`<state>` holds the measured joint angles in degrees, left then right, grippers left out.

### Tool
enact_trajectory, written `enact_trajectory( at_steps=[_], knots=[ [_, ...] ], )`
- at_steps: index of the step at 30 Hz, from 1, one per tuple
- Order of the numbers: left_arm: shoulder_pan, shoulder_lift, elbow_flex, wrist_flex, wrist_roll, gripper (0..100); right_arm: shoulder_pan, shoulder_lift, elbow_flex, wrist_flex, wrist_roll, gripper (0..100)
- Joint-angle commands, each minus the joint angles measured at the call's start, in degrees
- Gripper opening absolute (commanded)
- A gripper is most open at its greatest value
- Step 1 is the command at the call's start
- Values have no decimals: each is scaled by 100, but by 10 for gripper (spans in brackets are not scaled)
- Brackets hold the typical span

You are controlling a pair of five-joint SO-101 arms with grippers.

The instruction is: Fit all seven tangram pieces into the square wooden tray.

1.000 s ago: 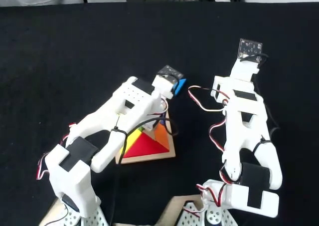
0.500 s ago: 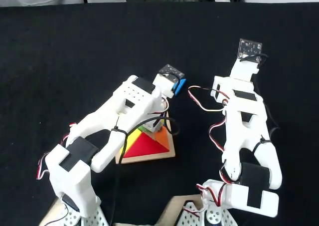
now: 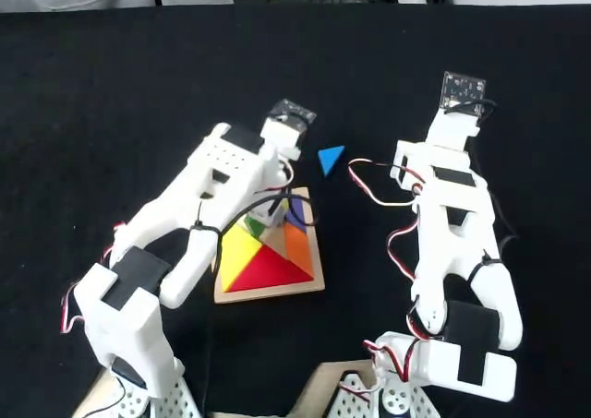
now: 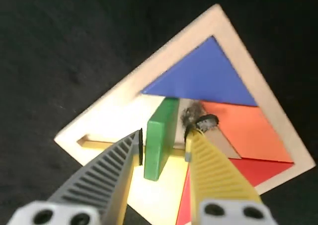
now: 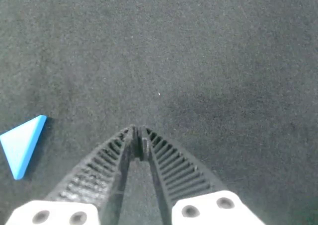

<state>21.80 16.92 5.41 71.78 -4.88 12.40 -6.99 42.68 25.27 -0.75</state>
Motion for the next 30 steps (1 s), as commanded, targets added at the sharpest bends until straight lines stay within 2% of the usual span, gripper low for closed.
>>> enact_trajectory(
  at_steps=[1,5,9,16,23,30],
  knots=[
    [-66,-44,-725,352,-9,159,-44,-4,-347,-79,-9,11],
    [-251,-35,-1086,554,-35,159,-44,-4,-347,-79,-9,11],
    [-549,18,-1130,527,-404,159,-44,-13,-347,-79,-9,11],
    [-857,26,-1138,501,-448,159,-44,-4,-347,-79,-9,11],
    [-1015,18,-251,-431,-448,159,-53,4,-347,-79,-9,11],
    [-927,18,-48,-501,-448,159,-53,4,-347,-79,-9,11]
  ],
)
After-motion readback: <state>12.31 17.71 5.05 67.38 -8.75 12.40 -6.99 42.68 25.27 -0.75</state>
